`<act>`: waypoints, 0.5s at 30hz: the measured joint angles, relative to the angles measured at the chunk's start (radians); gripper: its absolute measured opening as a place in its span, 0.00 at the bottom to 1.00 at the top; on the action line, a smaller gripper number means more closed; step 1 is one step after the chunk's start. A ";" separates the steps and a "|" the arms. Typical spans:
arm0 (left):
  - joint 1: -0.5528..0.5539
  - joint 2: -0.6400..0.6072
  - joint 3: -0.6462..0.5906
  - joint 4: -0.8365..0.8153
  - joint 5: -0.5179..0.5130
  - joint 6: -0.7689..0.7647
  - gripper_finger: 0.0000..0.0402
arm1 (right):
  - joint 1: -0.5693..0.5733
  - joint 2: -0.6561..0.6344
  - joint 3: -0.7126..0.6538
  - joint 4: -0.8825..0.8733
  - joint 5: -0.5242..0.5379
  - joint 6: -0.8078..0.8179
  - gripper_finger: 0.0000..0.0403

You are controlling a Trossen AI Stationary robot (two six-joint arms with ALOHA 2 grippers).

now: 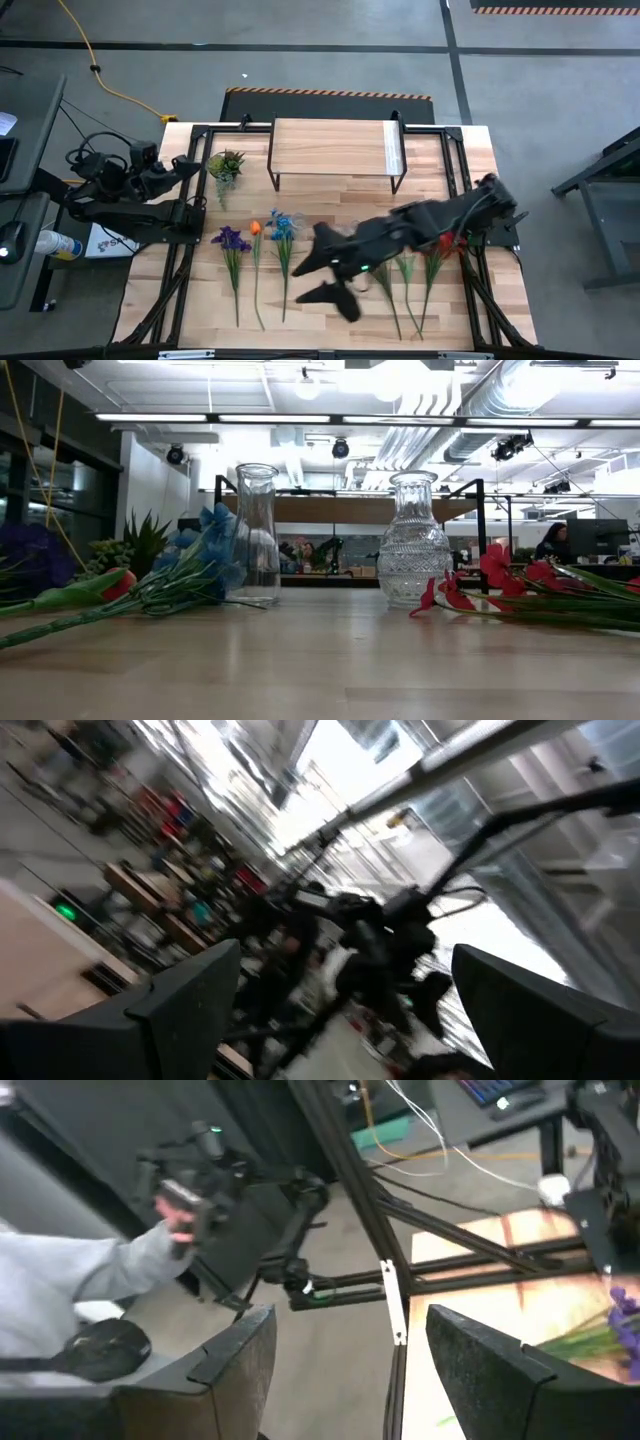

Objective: Pick and place flowers into a vace then onto a shelf
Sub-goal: Put the blue flower into the left transparent crystal vase

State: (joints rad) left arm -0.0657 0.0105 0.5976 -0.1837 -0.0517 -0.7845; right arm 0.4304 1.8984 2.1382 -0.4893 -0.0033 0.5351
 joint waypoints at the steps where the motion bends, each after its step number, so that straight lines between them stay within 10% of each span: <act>1: 0.000 0.000 0.000 0.000 0.023 -0.016 0.98 | -0.004 0.030 0.021 0.000 0.006 0.016 0.62; 15: 0.000 0.000 0.000 0.000 0.177 -0.063 0.98 | -0.007 0.293 0.180 -0.107 0.066 0.234 0.62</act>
State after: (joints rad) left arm -0.0658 0.0105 0.5976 -0.1837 0.1249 -0.8471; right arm 0.4232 2.1909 2.3184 -0.5960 0.0630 0.7693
